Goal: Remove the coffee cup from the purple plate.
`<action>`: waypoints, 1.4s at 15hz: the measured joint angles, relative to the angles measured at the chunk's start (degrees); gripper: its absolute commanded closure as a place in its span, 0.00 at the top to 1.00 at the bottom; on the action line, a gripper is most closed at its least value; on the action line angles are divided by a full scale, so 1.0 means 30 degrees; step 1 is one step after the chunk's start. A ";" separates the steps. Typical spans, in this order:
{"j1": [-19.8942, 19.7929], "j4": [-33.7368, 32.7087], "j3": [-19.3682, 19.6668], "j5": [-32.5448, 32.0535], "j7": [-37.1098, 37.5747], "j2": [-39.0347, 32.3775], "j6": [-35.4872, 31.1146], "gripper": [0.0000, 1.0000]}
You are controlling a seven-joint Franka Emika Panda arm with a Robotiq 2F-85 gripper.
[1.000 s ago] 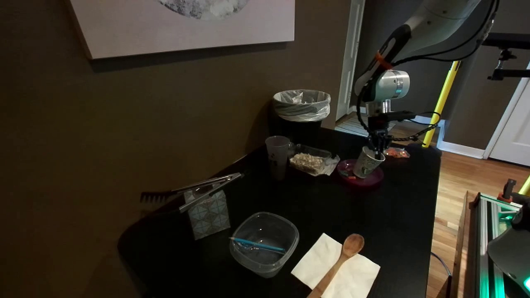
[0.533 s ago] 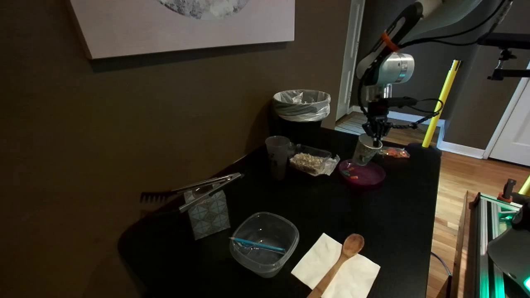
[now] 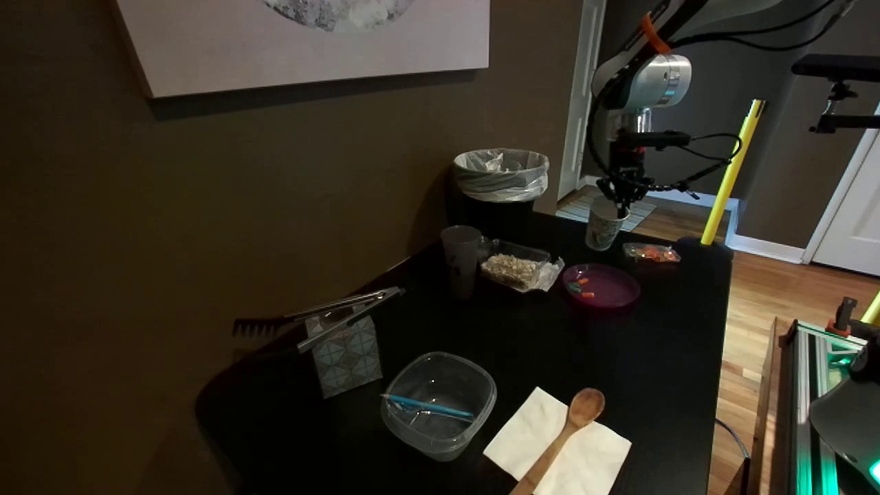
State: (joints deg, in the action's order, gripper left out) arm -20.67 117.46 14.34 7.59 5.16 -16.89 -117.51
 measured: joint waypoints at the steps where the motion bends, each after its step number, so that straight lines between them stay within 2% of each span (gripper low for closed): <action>1: 0.0002 0.0000 0.0012 0.0000 0.0047 -0.0031 0.0000 0.04; 9: 0.0001 -0.0325 0.0098 0.0165 0.0440 -0.0263 0.0323 0.01; 12: 0.0074 -0.1941 0.0086 0.0477 0.1696 -0.1279 0.1955 0.01; 15: 0.0109 -0.4534 -0.0097 0.1741 0.2385 -0.2788 0.4489 0.01; 16: 0.0089 -0.5450 -0.0139 0.2211 0.2478 -0.3333 0.5284 0.04; 18: 0.0103 -0.6457 -0.0178 0.2252 0.2138 -0.4004 0.5497 0.04; 21: 0.0098 -0.6659 -0.0178 0.2331 0.2062 -0.4185 0.5498 0.01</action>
State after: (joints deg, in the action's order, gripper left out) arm -20.38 97.48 13.81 14.58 11.34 -29.45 -101.01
